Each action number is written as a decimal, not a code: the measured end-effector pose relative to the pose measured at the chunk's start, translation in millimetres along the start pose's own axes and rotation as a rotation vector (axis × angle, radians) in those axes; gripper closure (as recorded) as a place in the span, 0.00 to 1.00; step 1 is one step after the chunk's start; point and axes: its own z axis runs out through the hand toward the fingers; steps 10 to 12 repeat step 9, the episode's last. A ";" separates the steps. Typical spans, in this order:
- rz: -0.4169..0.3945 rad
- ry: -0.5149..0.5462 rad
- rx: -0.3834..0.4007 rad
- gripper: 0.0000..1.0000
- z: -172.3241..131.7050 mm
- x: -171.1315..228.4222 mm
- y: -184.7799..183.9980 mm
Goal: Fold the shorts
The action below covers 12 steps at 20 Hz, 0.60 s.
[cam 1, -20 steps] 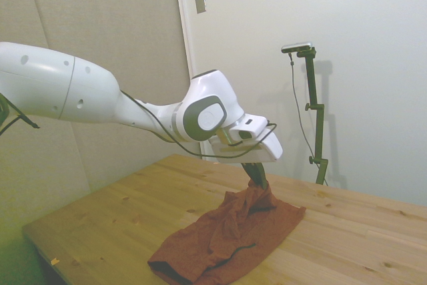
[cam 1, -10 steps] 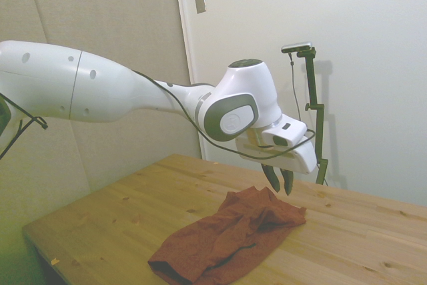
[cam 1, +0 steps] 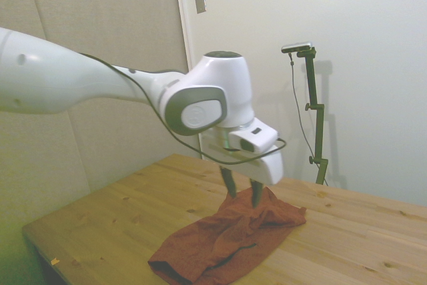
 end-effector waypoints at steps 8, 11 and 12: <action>-0.125 -0.034 -0.060 0.00 10.9 -196.3 -33.1; -0.122 -0.038 -0.065 0.00 16.9 -222.0 -33.1; -0.122 -0.038 -0.065 0.00 16.9 -222.0 -33.1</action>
